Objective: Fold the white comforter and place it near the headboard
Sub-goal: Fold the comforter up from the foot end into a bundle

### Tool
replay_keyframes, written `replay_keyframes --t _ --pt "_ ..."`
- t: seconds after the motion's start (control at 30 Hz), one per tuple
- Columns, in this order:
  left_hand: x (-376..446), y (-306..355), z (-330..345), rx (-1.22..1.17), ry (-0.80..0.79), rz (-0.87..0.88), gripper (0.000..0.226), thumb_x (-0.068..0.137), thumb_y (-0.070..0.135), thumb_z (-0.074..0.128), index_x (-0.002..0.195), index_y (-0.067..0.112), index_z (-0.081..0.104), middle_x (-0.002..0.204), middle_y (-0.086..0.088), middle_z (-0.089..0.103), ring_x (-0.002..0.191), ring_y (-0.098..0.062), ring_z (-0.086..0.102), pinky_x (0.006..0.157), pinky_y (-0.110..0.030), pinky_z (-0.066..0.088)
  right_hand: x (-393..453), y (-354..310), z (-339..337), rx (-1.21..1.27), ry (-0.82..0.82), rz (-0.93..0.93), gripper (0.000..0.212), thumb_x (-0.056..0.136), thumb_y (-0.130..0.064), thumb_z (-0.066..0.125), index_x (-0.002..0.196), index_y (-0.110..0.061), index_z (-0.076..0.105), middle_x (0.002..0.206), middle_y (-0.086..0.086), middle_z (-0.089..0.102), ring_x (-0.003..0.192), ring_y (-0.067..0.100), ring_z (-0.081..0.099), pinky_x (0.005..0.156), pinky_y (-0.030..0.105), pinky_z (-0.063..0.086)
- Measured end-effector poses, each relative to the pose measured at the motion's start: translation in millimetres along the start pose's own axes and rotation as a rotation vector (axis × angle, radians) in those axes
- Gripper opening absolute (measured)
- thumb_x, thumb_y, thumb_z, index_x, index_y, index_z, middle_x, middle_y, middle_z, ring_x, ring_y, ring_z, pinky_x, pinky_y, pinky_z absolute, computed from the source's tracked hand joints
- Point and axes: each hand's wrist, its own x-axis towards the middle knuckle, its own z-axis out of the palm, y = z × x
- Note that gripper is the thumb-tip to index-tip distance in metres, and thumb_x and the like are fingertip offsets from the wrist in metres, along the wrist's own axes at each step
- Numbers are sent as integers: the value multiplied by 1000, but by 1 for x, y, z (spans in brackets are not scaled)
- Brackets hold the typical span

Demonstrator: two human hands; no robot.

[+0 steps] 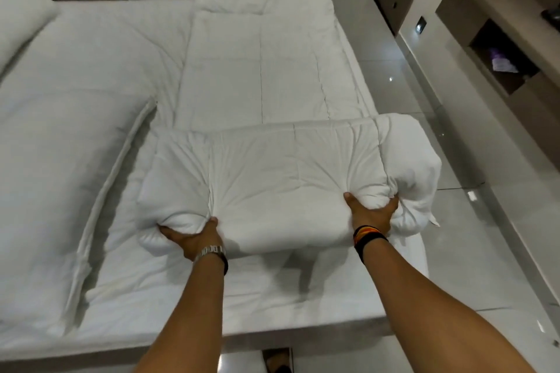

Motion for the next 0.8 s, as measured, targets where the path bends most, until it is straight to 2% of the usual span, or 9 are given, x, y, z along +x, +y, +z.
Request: replay_keyframes --t 0.2,0.3,0.4,0.47,0.53,0.6,0.67,0.73,0.8 --pt "-68 -39 -106 17 -6 35 126 79 21 86 155 57 -7 154 -26 38 134 -44 49 113 -56 39 -80 45 -94 -11 -65 -14 122 72 -29 95 163 -36 14 149 23 49 132 42 52 108 46 41" --pt "-95 -81 -170 -31 15 -42 126 79 24 86 155 56 -9 161 -24 27 140 -42 43 115 -56 35 -126 90 -150 -61 -56 27 125 71 -30 95 163 -35 12 149 26 48 133 44 51 110 50 40" --pt "-108 -109 -224 -344 33 -213 125 74 66 76 163 24 -1 169 -8 13 150 -30 28 124 -50 21 -161 124 -195 -110 -28 57 129 69 -29 97 163 -35 10 152 28 44 134 45 50 111 54 39" --pt "-126 -112 -243 -545 39 -315 128 71 86 60 163 17 3 168 -3 15 149 -27 29 125 -47 21 -178 124 -213 -110 -50 82 129 71 -26 96 164 -34 7 161 25 33 139 43 46 115 53 36" --pt "-138 -99 -243 -697 95 -165 109 85 74 59 162 14 10 166 -3 22 147 -24 32 124 -39 22 -183 107 -216 -82 -74 86 131 74 -24 94 165 -34 0 168 20 20 145 41 39 117 53 32" --pt "-151 -58 -228 -766 67 -28 99 92 44 70 163 14 7 169 -8 17 151 -28 28 125 -42 18 -179 72 -203 -29 -115 15 133 75 -24 93 165 -34 -5 169 18 18 146 41 38 119 52 31" --pt "-145 -5 -202 -689 -152 41 103 87 25 76 161 28 6 167 -13 19 144 -28 36 123 -47 26 -162 27 -178 87 -206 -146 138 73 -28 94 164 -34 -9 168 17 24 146 36 41 121 50 31" --pt "-147 38 -189 -451 -362 326 107 83 20 76 158 45 4 146 -13 47 112 -23 58 99 -46 51 -145 -20 -154 202 -348 -278 139 73 -32 92 162 -39 -15 161 13 39 141 29 50 120 51 36" --pt "-119 74 -163 -295 -355 463 93 92 19 66 160 45 8 117 -7 63 83 -18 64 69 -33 54 -124 -51 -132 139 -402 -418 121 87 -29 83 162 -43 -11 157 10 44 139 23 52 118 43 38"
